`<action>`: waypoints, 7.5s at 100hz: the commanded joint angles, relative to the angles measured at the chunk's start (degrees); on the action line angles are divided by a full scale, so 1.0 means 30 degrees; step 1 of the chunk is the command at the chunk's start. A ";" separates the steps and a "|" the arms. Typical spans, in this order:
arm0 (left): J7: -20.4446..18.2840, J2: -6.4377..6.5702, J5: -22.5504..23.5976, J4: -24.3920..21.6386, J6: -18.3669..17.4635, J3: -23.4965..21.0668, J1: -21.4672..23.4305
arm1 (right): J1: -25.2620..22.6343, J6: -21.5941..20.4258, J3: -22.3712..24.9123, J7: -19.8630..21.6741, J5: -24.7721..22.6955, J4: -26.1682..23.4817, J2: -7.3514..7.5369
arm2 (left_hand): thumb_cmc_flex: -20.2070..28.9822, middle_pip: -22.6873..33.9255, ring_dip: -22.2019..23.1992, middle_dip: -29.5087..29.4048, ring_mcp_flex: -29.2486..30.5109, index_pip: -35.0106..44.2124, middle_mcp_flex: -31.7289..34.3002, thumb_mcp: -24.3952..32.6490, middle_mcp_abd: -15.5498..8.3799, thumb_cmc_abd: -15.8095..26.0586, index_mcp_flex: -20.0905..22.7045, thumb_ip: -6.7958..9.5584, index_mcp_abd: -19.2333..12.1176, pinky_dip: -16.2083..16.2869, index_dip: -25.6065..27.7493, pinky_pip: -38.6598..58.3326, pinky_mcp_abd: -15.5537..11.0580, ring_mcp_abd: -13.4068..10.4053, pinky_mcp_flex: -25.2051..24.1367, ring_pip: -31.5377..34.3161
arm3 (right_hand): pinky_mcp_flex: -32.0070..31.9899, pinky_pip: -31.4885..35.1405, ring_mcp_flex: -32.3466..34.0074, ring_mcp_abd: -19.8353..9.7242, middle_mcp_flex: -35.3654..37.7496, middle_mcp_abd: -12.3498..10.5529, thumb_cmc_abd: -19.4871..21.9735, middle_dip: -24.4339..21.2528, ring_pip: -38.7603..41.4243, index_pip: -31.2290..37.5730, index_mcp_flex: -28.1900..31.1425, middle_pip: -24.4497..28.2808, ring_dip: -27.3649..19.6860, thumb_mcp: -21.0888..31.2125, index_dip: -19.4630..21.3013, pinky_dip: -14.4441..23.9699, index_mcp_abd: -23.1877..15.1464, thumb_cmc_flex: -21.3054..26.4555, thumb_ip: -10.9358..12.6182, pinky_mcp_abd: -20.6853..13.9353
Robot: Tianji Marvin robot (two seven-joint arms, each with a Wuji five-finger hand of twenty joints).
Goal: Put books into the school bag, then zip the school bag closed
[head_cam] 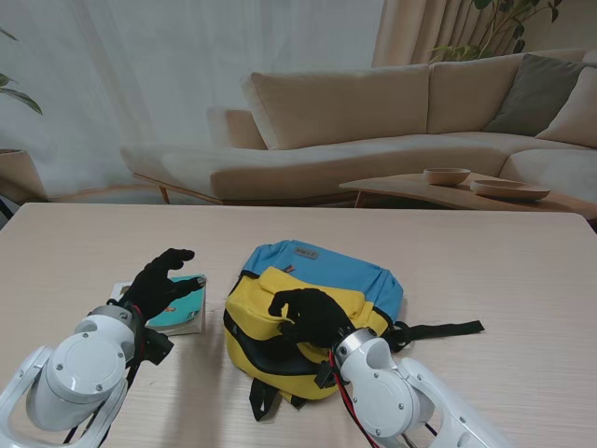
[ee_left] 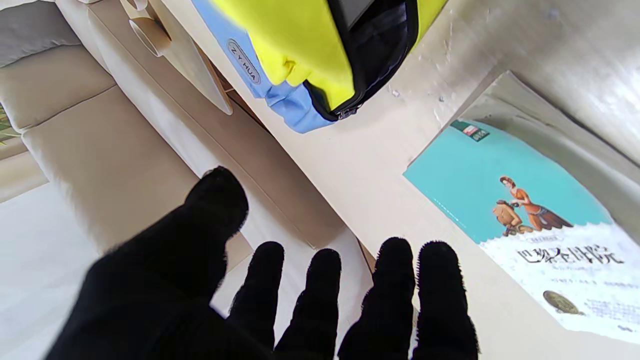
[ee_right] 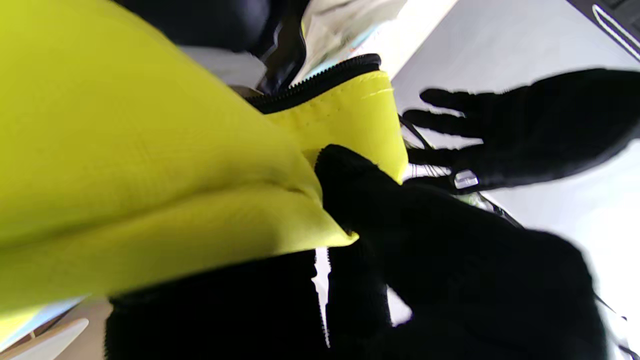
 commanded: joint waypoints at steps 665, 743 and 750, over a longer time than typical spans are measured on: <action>-0.4415 0.1607 1.1104 0.7886 -0.6011 -0.1777 -0.3793 | -0.1816 -0.2232 0.2998 0.1587 -0.0641 -0.1742 0.0455 | 0.7965 0.3012 0.5464 1.1543 1.1680 1.0809 1.4312 -0.0282 -0.2288 -0.0688 1.0455 -0.0332 -0.7470 0.3837 1.3749 0.9727 0.3061 0.0065 0.9162 1.1878 | -1.5160 -1.6091 -1.4798 -0.3016 -1.2715 -0.1653 0.3115 -0.7751 -2.0797 -0.7431 -0.8503 -1.0974 -0.6716 -0.3181 -1.3069 -0.5788 0.1829 -0.7738 0.2414 -0.2375; -0.4583 0.1245 0.4766 0.0596 -0.8490 -0.4282 -0.0325 | -0.0941 -0.1226 0.2713 0.0312 0.0642 -0.1279 -0.0064 | 0.7591 0.6937 0.7236 1.2672 1.2288 1.1445 1.4144 0.0964 -0.2636 -0.0593 1.1455 -0.0089 -0.7180 0.5266 1.7320 1.0689 0.3565 -0.0280 0.9618 1.4176 | -1.5122 -1.6094 -1.5297 -0.3181 -1.4080 -0.2004 0.2715 -0.7728 -2.0826 -0.7618 -1.0643 -1.0942 -0.6709 -0.2297 -1.3369 -0.5749 0.1568 -0.7444 0.2605 -0.2588; -0.5092 0.1332 0.4309 0.0270 -0.8461 -0.4058 -0.0536 | -0.0828 -0.1096 0.2628 0.0148 0.0884 -0.1215 -0.0142 | 0.7596 0.6913 0.7234 1.2654 1.2276 1.1427 1.4119 0.0959 -0.2667 -0.0588 1.1456 -0.0085 -0.7171 0.5277 1.7348 1.0691 0.3514 -0.0292 0.9613 1.4160 | -1.5039 -1.5945 -1.5527 -0.3211 -1.4698 -0.2107 0.2601 -0.7654 -2.0687 -0.7644 -1.1311 -1.0713 -0.6631 -0.2906 -1.3351 -0.5669 0.1601 -0.7383 0.2445 -0.2741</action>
